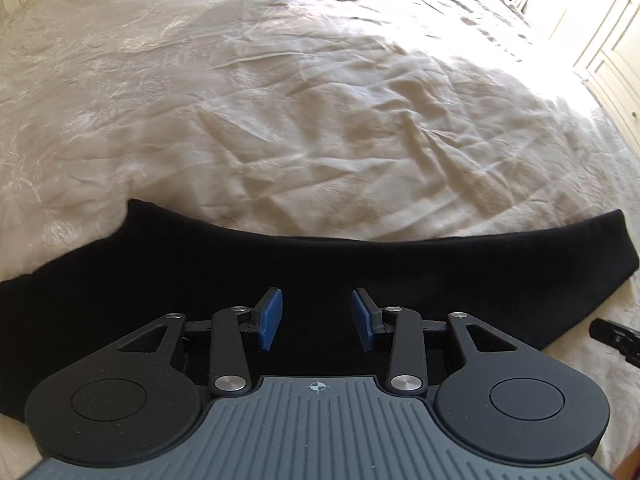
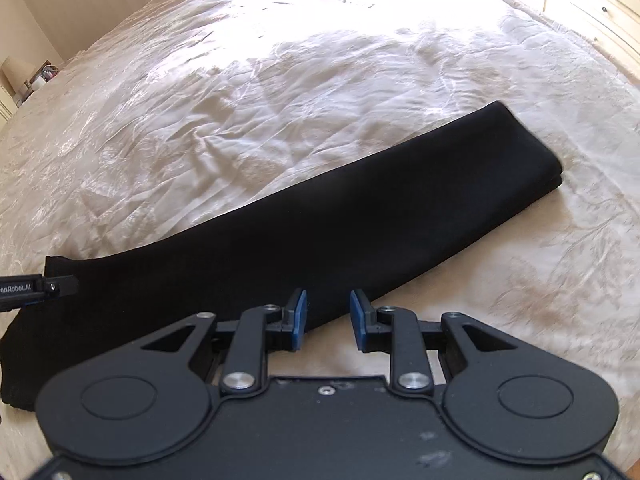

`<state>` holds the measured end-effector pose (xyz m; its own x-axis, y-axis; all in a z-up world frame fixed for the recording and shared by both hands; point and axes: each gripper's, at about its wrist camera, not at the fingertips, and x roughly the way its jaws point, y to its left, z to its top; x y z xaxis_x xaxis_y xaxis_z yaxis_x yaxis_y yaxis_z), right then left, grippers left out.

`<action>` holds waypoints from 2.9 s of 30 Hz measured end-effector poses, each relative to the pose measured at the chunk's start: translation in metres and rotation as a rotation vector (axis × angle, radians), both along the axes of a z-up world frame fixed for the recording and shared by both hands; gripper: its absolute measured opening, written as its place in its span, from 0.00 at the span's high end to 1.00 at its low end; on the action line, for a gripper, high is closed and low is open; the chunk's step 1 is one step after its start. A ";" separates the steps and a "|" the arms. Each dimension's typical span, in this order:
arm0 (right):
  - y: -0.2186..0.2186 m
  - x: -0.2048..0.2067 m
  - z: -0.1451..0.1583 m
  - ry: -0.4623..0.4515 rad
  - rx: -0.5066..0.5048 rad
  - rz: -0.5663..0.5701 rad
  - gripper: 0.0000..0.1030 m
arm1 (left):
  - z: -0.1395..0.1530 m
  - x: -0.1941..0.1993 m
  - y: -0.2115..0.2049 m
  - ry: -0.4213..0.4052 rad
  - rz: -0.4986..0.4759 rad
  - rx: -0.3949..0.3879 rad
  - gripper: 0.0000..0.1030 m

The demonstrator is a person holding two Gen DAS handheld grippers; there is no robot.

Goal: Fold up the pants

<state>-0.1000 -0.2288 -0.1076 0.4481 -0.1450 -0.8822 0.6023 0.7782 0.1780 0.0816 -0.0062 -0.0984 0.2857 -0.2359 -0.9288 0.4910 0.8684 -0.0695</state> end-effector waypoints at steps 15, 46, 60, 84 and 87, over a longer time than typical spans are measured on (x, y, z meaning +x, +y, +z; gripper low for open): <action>-0.159 -0.025 -0.012 0.017 -0.121 0.012 0.74 | 0.002 -0.073 -0.179 -0.005 -0.160 0.040 0.64; -0.230 -0.003 -0.044 -0.067 0.134 0.243 0.58 | -0.083 -0.078 -0.253 0.130 -0.238 0.215 0.62; -0.242 0.015 -0.086 -0.038 0.318 0.338 0.44 | -0.086 -0.070 -0.251 0.146 -0.254 0.201 0.61; -0.217 -0.007 -0.028 -0.144 0.381 0.222 0.83 | -0.069 -0.025 -0.207 0.083 -0.077 0.182 0.62; -0.210 -0.009 -0.021 -0.154 0.357 0.230 0.83 | -0.072 -0.022 -0.211 0.077 -0.084 0.187 0.62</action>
<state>-0.1087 -0.4386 -0.1281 0.5633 0.2750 -0.7792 0.3664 0.7621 0.5338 0.0591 -0.2172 -0.1703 0.1985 -0.0770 -0.9771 0.5615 0.8261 0.0490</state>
